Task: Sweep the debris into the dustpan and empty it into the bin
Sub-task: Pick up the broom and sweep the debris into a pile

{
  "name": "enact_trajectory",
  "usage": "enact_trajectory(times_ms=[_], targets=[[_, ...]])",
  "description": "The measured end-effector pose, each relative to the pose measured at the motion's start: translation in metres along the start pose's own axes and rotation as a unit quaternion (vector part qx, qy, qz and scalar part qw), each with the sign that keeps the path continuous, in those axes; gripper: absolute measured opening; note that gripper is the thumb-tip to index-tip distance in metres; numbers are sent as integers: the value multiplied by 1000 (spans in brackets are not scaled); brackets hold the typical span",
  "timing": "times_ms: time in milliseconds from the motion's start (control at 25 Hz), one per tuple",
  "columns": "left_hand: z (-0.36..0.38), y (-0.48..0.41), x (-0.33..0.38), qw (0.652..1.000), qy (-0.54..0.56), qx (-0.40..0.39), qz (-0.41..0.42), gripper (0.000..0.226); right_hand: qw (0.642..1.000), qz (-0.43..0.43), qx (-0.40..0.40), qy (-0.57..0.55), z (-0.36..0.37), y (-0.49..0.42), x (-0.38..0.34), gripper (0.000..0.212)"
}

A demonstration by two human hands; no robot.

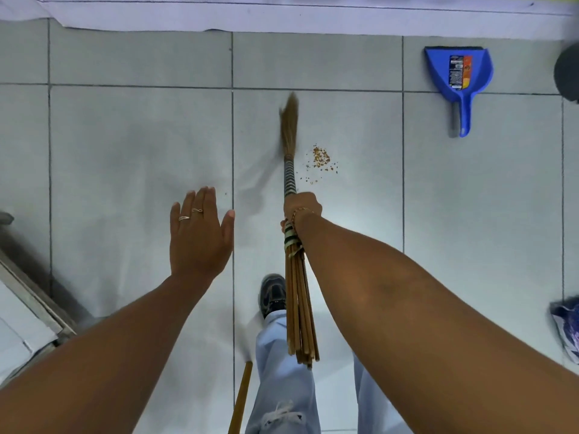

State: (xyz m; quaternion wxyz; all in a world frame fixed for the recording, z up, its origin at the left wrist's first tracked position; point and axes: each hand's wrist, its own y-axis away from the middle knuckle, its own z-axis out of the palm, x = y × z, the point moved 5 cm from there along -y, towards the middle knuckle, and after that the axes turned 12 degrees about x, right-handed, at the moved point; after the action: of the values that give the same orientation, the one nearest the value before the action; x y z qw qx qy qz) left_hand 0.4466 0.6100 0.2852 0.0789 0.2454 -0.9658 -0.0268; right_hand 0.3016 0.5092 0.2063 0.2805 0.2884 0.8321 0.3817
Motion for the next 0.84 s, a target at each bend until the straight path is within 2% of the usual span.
enact_trajectory(times_ms=[200, 320, 480, 600, 680, 840], targets=[[-17, 18, 7, 999, 35, -19, -8, 56, 996, 86, -6, -34, -5, 47, 63, 33], [-24, 33, 19, 998, 51, -28, -18, 55, 998, -3, 33, 59, -17, 90, 85, 36], [-28, 44, 30, 995, 74, -42, -45, 57, 986, -115, 72, 101, -31, 122, 90, 38], [-28, 47, 34, 996, 64, -37, -40, 59, 974, -155, 36, 161, -20, 109, 70, 36], [-24, 49, 34, 997, 46, -48, -33, 55, 976, -144, 2, 162, -10, 88, 50, 35], [-13, 51, 30, 997, 20, -58, -52, 51, 997, -39, -35, 52, -17, 36, 23, 33]])
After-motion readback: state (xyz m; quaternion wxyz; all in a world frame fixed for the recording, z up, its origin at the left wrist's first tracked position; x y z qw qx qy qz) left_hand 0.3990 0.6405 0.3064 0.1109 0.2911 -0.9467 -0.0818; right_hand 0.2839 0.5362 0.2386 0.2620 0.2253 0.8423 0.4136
